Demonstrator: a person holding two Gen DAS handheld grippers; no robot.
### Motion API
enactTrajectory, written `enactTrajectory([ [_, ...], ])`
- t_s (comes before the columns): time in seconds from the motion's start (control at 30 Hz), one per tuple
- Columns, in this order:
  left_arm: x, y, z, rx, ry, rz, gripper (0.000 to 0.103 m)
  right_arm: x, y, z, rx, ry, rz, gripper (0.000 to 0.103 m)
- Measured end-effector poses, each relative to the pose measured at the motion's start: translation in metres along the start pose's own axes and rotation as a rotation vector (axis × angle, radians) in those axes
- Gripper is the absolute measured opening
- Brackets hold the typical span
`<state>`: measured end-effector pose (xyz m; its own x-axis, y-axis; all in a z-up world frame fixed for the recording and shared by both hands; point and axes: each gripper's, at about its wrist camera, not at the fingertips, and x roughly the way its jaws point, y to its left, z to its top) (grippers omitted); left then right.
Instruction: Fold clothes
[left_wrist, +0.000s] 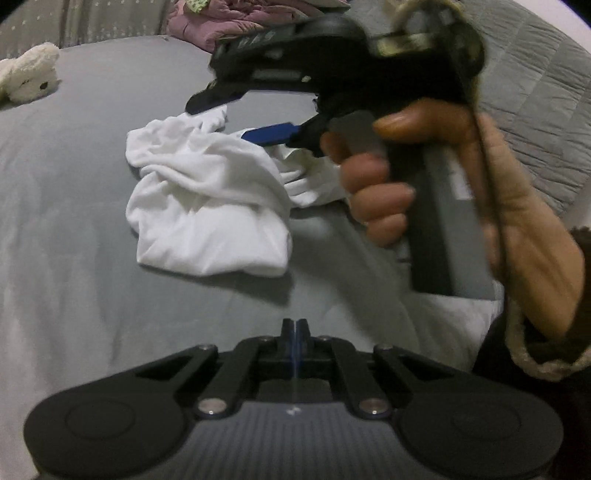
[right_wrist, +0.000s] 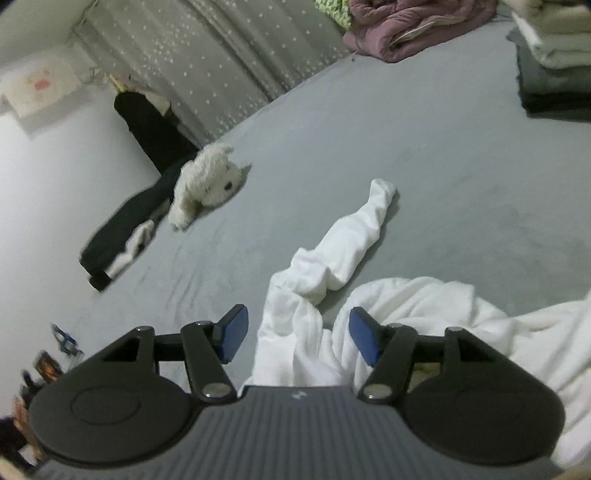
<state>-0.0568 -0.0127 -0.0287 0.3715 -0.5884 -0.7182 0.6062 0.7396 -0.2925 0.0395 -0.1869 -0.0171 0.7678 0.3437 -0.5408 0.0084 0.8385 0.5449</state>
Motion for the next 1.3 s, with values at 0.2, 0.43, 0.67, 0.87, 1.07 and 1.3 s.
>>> enactTrajectory([
  [0.2, -0.007, 0.009, -0.001, -0.017, 0.020, -0.012, 0.016, 0.015, 0.009, -0.013, -0.117, -0.001, -0.010, 0.064],
  [0.43, -0.017, 0.017, -0.003, -0.042, -0.001, 0.024, 0.050, 0.015, 0.025, -0.026, -0.274, -0.060, -0.048, 0.063],
  [0.67, -0.032, 0.040, -0.002, -0.063, -0.042, 0.161, 0.071, 0.021, 0.033, -0.027, -0.303, -0.096, -0.096, 0.063],
  [0.87, -0.037, 0.055, -0.003, -0.113, -0.063, 0.232, 0.075, 0.023, 0.047, -0.032, -0.404, -0.137, -0.138, 0.063],
  [1.07, -0.037, 0.063, 0.002, -0.161, -0.075, 0.257, 0.075, 0.032, 0.052, -0.039, -0.468, -0.141, -0.171, 0.063],
  [1.3, -0.036, 0.067, 0.004, -0.200, -0.086, 0.278, 0.076, 0.019, 0.056, -0.031, -0.491, -0.205, -0.232, 0.065],
])
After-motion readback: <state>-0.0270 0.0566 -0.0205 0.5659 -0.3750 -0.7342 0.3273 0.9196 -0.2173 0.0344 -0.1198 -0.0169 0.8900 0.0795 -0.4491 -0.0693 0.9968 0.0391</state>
